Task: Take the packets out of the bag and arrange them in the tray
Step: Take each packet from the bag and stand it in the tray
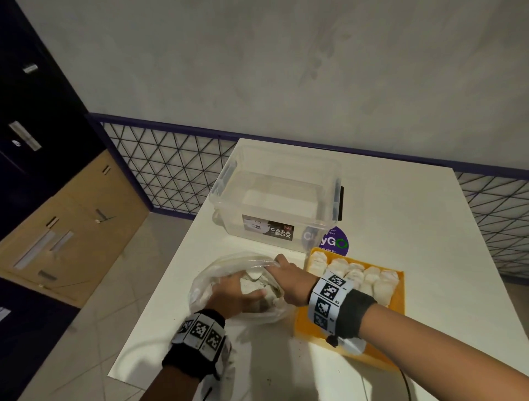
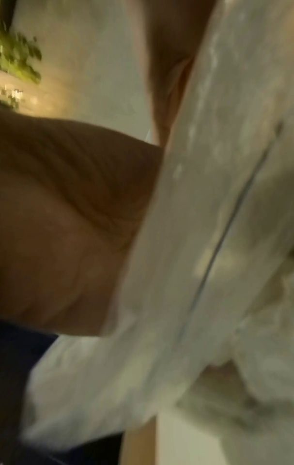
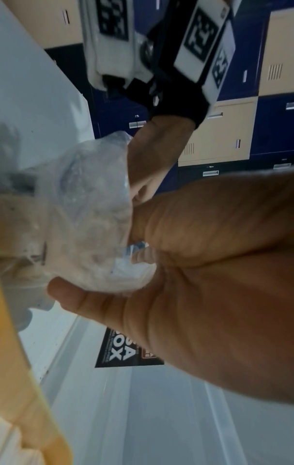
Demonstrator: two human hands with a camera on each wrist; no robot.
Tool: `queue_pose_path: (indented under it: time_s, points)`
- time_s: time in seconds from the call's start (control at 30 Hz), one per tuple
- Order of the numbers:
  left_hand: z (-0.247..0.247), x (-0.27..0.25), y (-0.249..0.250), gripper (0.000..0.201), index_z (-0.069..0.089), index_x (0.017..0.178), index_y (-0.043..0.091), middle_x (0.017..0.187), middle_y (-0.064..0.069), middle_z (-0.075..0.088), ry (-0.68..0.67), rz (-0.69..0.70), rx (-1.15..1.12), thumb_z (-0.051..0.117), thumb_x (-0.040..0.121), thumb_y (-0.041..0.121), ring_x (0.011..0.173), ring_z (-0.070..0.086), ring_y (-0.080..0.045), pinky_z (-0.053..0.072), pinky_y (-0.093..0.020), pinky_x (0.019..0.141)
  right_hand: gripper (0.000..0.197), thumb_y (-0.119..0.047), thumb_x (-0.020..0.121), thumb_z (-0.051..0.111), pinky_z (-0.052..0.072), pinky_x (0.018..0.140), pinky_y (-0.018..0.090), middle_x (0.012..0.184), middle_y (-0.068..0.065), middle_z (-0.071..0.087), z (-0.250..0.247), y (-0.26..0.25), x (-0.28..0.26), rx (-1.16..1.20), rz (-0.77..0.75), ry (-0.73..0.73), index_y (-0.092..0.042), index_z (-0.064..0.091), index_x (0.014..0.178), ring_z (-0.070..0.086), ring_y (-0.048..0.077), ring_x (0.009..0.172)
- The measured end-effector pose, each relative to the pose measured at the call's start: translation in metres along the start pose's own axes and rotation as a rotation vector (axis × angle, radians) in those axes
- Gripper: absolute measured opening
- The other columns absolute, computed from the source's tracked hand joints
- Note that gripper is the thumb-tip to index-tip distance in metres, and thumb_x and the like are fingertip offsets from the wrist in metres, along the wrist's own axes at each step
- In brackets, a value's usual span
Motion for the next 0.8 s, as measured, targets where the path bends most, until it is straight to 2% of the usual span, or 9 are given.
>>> queue_pose_path:
  time_s: [0.1, 0.13, 0.17, 0.23, 0.33, 0.43, 0.6, 0.7, 0.8]
  points:
    - [0.018, 0.003, 0.003, 0.095, 0.026, 0.147, 0.018, 0.148, -0.017, 0.033, 0.013, -0.102, 0.227, 0.056, 0.075, 0.072, 0.135, 0.034, -0.038, 0.03, -0.053, 0.109, 0.076, 0.009, 0.08, 0.055, 0.045, 0.094, 0.043, 0.138, 0.015, 0.025, -0.001, -0.004, -0.001, 0.045, 0.0, 0.002, -0.02, 0.024, 0.143, 0.048, 0.037, 0.113]
    - [0.02, 0.005, 0.005, 0.089, 0.036, 0.142, 0.015, 0.14, -0.023, 0.043, 0.07, -0.04, 0.308, 0.044, 0.078, 0.076, 0.124, 0.046, -0.044, 0.04, -0.061, 0.097, 0.073, 0.008, 0.081, 0.053, 0.045, 0.093, 0.042, 0.138, 0.015, 0.024, -0.001, -0.005, -0.002, 0.057, -0.004, 0.001, -0.018, 0.025, 0.143, 0.05, 0.038, 0.113]
    - [0.035, 0.008, -0.004, 0.091, 0.05, 0.131, 0.009, 0.124, -0.027, 0.057, -0.073, -0.055, 0.33, 0.027, 0.08, 0.08, 0.106, 0.058, -0.048, 0.047, -0.065, 0.08, 0.07, 0.006, 0.083, 0.052, 0.044, 0.093, 0.041, 0.139, 0.016, 0.024, -0.002, -0.007, -0.002, 0.067, -0.006, -0.001, -0.017, 0.025, 0.143, 0.05, 0.038, 0.112]
    - [0.058, 0.028, -0.02, 0.099, 0.069, 0.105, 0.003, 0.098, -0.024, 0.069, 0.003, 0.045, 0.289, 0.012, 0.079, 0.08, 0.079, 0.065, -0.046, 0.051, -0.056, 0.061, 0.069, 0.003, 0.085, 0.051, 0.044, 0.093, 0.041, 0.138, 0.016, 0.024, -0.002, -0.009, -0.004, 0.084, -0.005, -0.004, -0.017, 0.023, 0.144, 0.051, 0.039, 0.111]
    - [0.044, 0.014, 0.006, 0.07, 0.072, 0.076, 0.004, 0.075, -0.016, 0.069, 0.142, 0.19, 0.404, 0.033, 0.08, 0.062, 0.055, 0.061, -0.033, 0.044, -0.032, 0.044, 0.074, 0.007, 0.083, 0.051, 0.045, 0.094, 0.043, 0.138, 0.017, 0.025, -0.002, -0.009, -0.002, 0.084, -0.003, 0.002, -0.018, 0.019, 0.145, 0.051, 0.039, 0.111]
    - [0.035, -0.001, 0.021, 0.056, 0.066, 0.069, 0.0, 0.066, -0.012, 0.063, 0.126, 0.255, 0.396, 0.048, 0.069, 0.053, 0.043, 0.055, -0.025, 0.041, -0.021, 0.035, 0.082, 0.013, 0.079, 0.05, 0.047, 0.09, 0.044, 0.136, 0.017, 0.026, -0.002, -0.009, 0.001, 0.07, 0.007, 0.016, -0.021, 0.015, 0.146, 0.053, 0.039, 0.107]
    - [0.042, 0.004, 0.01, 0.051, 0.064, 0.07, 0.002, 0.065, -0.01, 0.059, 0.135, 0.235, 0.356, 0.045, 0.067, 0.05, 0.047, 0.057, -0.025, 0.043, -0.025, 0.038, 0.084, 0.015, 0.078, 0.049, 0.049, 0.086, 0.045, 0.136, 0.018, 0.026, -0.001, -0.011, 0.004, 0.066, 0.01, 0.008, -0.02, 0.014, 0.146, 0.055, 0.039, 0.103]
    - [0.053, 0.005, 0.0, 0.059, 0.067, 0.083, 0.005, 0.077, -0.011, 0.063, -0.03, 0.086, 0.355, 0.043, 0.067, 0.057, 0.058, 0.058, -0.03, 0.042, -0.03, 0.047, 0.082, 0.014, 0.079, 0.05, 0.048, 0.088, 0.044, 0.136, 0.019, 0.027, 0.002, -0.014, 0.006, 0.082, 0.002, 0.007, -0.018, 0.014, 0.146, 0.055, 0.04, 0.105]
    - [0.052, 0.01, -0.009, 0.053, 0.064, 0.085, 0.007, 0.071, -0.007, 0.062, -0.015, 0.102, 0.14, 0.072, 0.053, 0.048, 0.053, 0.06, -0.025, 0.047, -0.029, 0.045, 0.081, 0.013, 0.08, 0.049, 0.048, 0.089, 0.044, 0.135, 0.018, 0.027, 0.001, -0.011, 0.004, 0.083, 0.002, 0.005, -0.019, 0.015, 0.146, 0.054, 0.039, 0.106]
Point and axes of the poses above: each hand's wrist, its own x-axis towards the middle knuckle, its own z-axis out of the palm, y = z × x, the point moved 7 cm from there along x, towards the middle knuckle
